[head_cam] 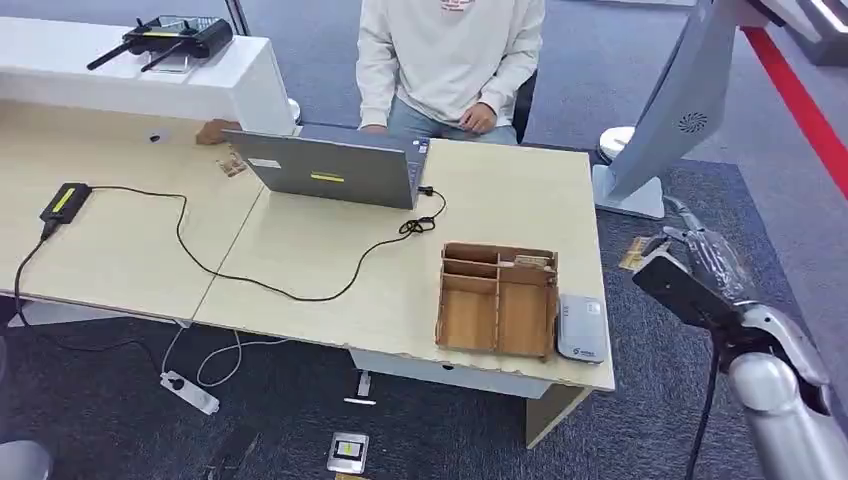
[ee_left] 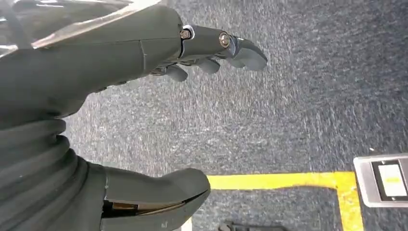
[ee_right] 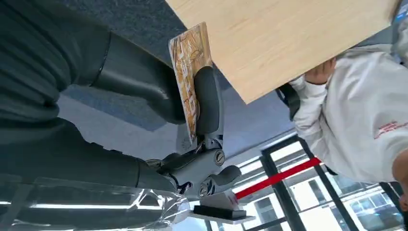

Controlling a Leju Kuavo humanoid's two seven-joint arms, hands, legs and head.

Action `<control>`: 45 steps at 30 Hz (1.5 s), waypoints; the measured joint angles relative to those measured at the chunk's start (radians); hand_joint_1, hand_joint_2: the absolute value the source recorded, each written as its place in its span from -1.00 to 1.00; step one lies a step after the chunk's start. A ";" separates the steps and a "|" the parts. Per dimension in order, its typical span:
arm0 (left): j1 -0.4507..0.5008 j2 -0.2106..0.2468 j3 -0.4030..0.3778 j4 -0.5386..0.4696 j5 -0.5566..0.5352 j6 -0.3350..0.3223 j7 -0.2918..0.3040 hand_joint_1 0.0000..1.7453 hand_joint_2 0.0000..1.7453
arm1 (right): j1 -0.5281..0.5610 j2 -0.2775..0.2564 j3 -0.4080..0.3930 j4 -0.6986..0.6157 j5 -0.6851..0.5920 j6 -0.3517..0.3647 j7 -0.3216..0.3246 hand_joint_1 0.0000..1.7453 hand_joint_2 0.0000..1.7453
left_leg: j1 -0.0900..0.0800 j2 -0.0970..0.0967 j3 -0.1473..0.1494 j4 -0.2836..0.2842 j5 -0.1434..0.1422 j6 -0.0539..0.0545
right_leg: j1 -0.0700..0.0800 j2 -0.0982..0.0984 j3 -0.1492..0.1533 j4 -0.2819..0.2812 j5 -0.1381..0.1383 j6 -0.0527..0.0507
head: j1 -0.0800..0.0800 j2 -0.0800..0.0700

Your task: Pass the card to the sensor for recognition and then transmit it.

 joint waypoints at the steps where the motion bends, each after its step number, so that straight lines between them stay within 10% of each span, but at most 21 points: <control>1: -0.001 -0.001 0.000 0.002 -0.007 0.000 0.001 -1.00 1.00 | 0.010 -0.002 -0.008 -0.003 0.004 0.000 0.000 1.00 1.00 | 0.000 0.000 0.000 0.000 0.000 0.000 | 0.000 0.000 0.000 0.000 0.000 0.000 | 0.000 0.000; 17: -0.005 -0.001 -0.002 0.028 -0.114 0.001 0.013 -1.00 1.00 | 0.159 -0.023 -0.135 -0.013 0.071 0.038 -0.013 1.00 1.00 | 0.000 0.000 0.000 0.000 0.000 0.000 | 0.000 0.000 0.000 0.000 0.000 0.000 | 0.000 0.000; 45: -0.003 0.016 -0.003 0.016 -0.201 -0.010 0.014 -1.00 1.00 | 0.108 0.020 -0.107 0.015 0.132 0.013 -0.026 1.00 1.00 | 0.000 0.000 -0.001 0.000 0.000 0.000 | 0.000 -0.001 0.000 0.000 0.000 0.000 | 0.000 0.000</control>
